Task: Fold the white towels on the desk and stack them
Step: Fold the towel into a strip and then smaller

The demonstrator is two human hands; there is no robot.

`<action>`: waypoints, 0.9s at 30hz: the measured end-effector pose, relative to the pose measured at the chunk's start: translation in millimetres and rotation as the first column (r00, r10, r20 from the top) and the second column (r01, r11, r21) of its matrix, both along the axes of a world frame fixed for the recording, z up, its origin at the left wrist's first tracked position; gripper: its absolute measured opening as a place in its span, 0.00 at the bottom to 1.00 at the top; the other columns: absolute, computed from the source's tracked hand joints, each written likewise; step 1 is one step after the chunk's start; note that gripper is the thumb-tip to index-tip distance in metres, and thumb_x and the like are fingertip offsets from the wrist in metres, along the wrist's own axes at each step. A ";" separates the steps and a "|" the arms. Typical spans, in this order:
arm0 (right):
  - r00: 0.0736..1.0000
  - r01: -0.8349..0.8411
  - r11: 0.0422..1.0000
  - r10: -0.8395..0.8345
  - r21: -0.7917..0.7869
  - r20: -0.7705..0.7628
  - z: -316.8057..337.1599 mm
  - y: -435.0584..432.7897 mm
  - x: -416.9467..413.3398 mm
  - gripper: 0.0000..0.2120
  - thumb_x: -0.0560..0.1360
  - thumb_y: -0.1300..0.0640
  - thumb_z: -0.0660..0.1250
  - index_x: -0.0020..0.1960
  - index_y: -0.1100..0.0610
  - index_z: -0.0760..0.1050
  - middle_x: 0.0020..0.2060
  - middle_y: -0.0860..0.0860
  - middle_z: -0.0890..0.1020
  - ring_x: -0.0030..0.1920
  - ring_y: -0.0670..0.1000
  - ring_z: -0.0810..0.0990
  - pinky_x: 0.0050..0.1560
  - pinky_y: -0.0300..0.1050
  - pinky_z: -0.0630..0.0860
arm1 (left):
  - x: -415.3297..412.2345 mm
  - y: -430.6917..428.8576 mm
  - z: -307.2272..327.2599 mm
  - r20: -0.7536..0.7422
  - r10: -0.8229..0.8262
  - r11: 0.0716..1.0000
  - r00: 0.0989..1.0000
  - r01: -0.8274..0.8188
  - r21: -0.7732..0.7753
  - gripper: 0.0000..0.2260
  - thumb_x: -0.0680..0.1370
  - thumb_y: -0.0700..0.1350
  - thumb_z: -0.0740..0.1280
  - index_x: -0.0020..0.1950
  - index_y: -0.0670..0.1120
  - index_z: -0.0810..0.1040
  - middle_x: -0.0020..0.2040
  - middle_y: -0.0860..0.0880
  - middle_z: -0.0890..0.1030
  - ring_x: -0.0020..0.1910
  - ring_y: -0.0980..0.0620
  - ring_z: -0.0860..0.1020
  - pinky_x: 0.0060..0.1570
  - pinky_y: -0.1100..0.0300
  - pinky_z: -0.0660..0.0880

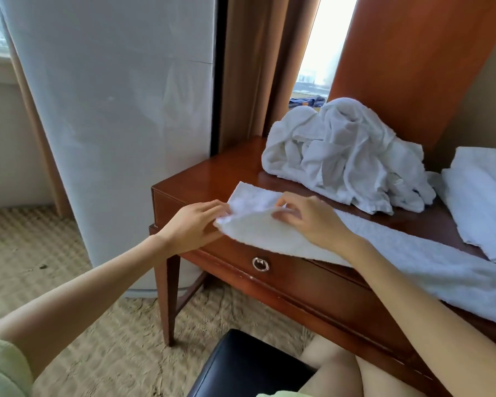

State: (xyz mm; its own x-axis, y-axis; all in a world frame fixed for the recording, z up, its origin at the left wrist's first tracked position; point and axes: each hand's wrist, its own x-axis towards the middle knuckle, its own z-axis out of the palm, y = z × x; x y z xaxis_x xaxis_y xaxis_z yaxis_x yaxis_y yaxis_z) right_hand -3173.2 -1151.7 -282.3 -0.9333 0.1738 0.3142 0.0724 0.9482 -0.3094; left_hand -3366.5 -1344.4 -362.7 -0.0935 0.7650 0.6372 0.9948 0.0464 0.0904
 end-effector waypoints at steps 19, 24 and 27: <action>0.975 0.205 0.918 -0.162 -0.340 0.151 -25.1 86.0 -111.8 0.12 0.75 0.46 0.69 0.38 0.53 0.77 0.32 0.45 0.76 0.34 0.44 0.73 0.39 0.38 0.69 | -23.7 52.1 26.0 0.413 0.508 0.850 0.756 -0.517 -0.100 0.09 0.81 0.49 0.63 0.53 0.49 0.81 0.45 0.52 0.82 0.39 0.53 0.75 0.35 0.60 0.64; 0.950 0.298 0.921 -0.263 -0.251 0.167 -28.5 85.1 -119.4 0.13 0.74 0.43 0.69 0.43 0.54 0.78 0.38 0.46 0.80 0.41 0.47 0.78 0.46 0.45 0.74 | -31.1 66.3 35.3 0.430 0.551 0.833 0.715 -0.504 -0.230 0.11 0.80 0.49 0.62 0.61 0.48 0.77 0.53 0.49 0.80 0.51 0.48 0.78 0.44 0.58 0.71; 0.931 0.356 0.917 -0.330 -0.183 0.157 -28.1 79.6 -118.4 0.15 0.74 0.41 0.67 0.47 0.53 0.78 0.43 0.46 0.81 0.45 0.47 0.79 0.50 0.47 0.76 | -17.8 73.5 38.2 0.251 0.526 0.850 0.813 -0.495 -0.180 0.18 0.82 0.47 0.60 0.71 0.46 0.69 0.66 0.46 0.72 0.64 0.47 0.71 0.57 0.56 0.71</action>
